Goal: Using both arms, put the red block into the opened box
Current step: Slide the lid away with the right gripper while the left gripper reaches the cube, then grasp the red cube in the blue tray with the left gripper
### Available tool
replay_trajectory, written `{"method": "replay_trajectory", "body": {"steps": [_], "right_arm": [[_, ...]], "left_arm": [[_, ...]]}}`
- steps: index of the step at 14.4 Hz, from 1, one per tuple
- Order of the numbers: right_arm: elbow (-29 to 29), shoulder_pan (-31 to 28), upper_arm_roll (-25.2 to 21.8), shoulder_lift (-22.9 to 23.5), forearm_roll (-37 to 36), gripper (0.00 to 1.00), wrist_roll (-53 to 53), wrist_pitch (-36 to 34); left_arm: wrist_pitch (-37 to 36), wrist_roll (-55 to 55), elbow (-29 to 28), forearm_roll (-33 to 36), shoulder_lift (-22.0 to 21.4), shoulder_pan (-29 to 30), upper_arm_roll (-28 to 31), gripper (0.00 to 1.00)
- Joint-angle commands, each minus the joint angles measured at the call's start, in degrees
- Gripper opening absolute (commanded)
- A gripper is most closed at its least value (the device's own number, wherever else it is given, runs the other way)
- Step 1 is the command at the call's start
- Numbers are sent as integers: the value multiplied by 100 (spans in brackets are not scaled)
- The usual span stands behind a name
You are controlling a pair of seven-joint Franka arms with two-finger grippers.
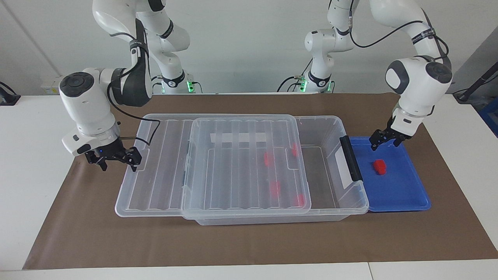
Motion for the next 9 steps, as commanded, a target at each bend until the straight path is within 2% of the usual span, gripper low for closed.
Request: {"method": "replay_trajectory", "body": {"steps": [1, 5, 9], "right_arm": [[-20, -120, 28, -38, -180, 100, -93, -150], [-20, -120, 20, -143, -189, 100, -101, -273], [-11, -155, 37, -248, -189, 100, -93, -396]], "left_arm": [[588, 217, -209, -66, 276, 185, -15, 100], [1205, 367, -200, -66, 839, 361, -15, 100], [1364, 358, -200, -66, 972, 282, -15, 99]]}}
